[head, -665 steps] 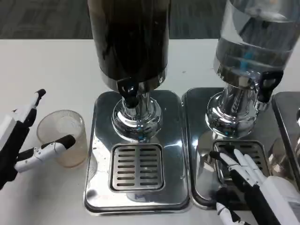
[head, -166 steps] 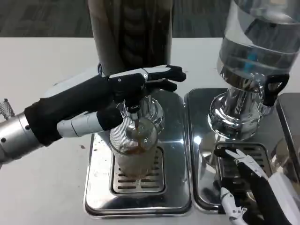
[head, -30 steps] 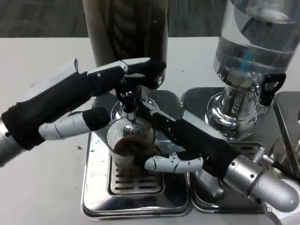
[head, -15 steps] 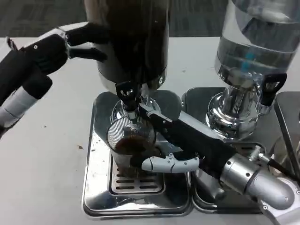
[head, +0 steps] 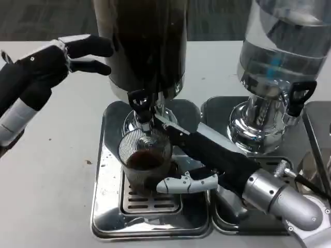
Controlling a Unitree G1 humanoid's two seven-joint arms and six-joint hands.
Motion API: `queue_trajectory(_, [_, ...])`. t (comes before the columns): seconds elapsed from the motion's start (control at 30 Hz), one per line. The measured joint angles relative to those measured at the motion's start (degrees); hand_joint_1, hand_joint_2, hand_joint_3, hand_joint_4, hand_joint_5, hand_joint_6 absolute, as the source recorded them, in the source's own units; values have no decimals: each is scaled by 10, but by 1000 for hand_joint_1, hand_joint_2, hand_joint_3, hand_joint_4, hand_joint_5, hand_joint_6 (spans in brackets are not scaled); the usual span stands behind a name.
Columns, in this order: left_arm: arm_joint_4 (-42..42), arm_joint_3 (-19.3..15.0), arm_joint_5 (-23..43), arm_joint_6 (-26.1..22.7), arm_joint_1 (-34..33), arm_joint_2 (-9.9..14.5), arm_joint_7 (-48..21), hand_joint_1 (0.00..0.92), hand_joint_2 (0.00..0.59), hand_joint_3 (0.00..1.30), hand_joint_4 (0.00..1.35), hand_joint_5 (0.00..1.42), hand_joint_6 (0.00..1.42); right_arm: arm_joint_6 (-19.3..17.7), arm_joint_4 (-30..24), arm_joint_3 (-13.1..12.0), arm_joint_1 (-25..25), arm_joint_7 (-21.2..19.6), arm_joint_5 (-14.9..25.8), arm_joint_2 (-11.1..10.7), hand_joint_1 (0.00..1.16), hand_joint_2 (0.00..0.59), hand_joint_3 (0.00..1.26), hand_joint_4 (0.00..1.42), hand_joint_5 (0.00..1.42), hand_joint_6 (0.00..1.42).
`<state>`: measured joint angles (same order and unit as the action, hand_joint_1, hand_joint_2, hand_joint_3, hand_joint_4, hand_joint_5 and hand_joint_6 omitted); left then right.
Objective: Grasp the cup under the faucet to collect the drink, then remove the cup.
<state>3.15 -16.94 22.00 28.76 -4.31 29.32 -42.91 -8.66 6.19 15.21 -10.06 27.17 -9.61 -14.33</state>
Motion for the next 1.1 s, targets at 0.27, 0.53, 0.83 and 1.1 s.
queue_trajectory(0.27, [0,0,0,0,2,0,0,0,99,338,304,375,310,3,0,6,0,-12,-3,4,756,167,0,0,0,46])
queue_trajectory(0.53, [0,0,0,-1,9,-1,4,0,99,346,308,375,312,4,3,12,-5,-20,-4,9,760,168,0,0,0,56])
queue_trajectory(0.83, [-2,-2,0,-1,14,-1,4,0,101,352,316,375,315,4,12,17,-11,-26,-13,13,761,169,0,0,0,62])
queue_trajectory(1.1, [6,-15,4,-1,15,0,4,0,102,353,319,383,317,7,20,20,-14,-35,-16,26,762,169,0,0,0,63])
